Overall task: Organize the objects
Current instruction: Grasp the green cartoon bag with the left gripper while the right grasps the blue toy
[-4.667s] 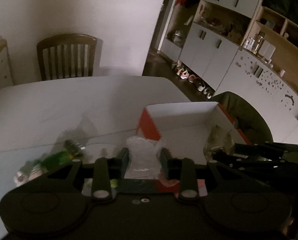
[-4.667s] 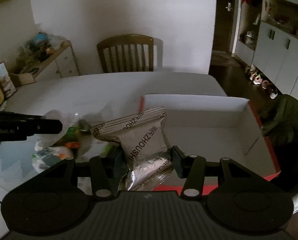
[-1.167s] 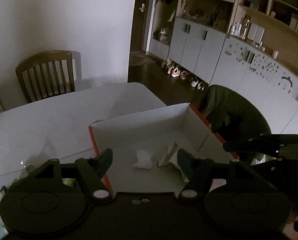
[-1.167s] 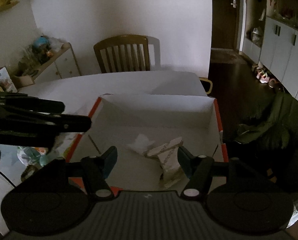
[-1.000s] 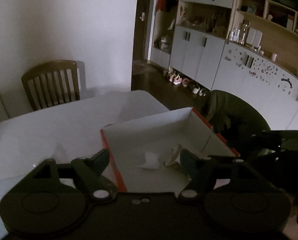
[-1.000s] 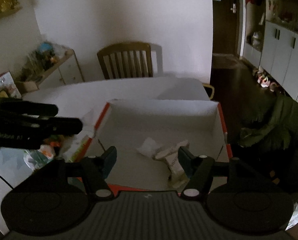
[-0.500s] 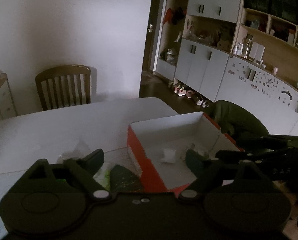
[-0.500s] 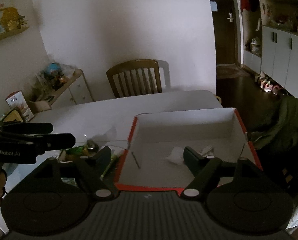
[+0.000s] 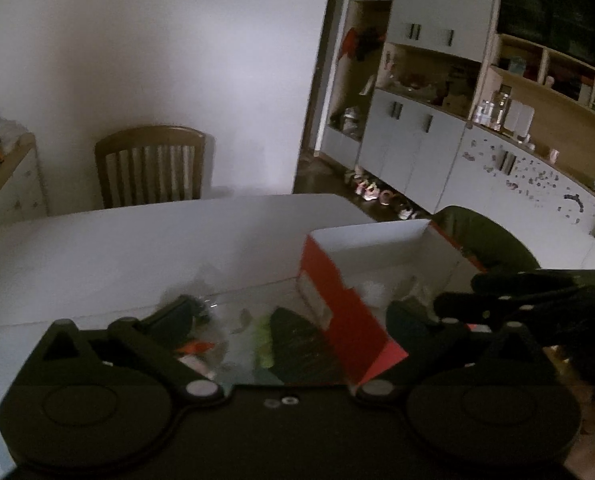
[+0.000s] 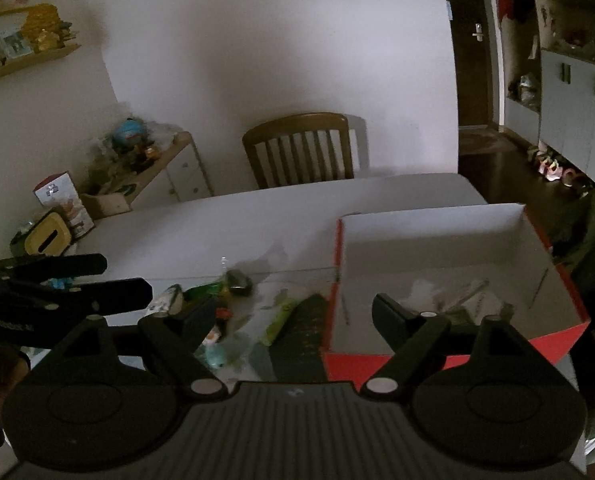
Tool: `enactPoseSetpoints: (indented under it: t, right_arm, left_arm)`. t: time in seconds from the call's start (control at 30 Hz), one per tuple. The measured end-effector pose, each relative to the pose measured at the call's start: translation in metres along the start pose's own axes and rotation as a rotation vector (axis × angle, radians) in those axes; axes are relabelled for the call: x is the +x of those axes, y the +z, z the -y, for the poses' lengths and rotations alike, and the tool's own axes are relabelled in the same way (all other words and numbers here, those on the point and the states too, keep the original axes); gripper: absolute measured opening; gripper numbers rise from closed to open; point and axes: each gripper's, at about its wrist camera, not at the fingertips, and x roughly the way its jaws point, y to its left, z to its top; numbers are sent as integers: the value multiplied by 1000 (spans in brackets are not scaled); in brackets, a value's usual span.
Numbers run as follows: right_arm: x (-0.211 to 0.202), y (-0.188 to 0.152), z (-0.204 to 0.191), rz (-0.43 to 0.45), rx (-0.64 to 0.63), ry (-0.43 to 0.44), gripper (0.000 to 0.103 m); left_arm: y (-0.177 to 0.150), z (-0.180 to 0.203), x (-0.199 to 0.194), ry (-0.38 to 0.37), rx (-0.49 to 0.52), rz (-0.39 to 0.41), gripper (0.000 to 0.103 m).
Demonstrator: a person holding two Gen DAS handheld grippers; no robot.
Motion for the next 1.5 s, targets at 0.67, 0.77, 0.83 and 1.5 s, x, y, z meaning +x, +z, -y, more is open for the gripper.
enactPoseSetpoints:
  t: [0.67,0.77,0.83,1.5]
  right_arm:
    - [48,-20,-74,-65,-50,-13,85]
    - [60,-23,-81,-92,-65,-29,85]
    - [69,-25,-85,-103,-80,-35,85]
    - [187,-60,-93,-300,-226,-73,82]
  left_arm:
    - [-28,-133,7,86,-204,-58,103]
    - [-28,-153,12,88,-243,-56,103]
    - [-28,-162,17,96,-246,-59,103]
    - [-38,-193,119,69,-249,-238,92]
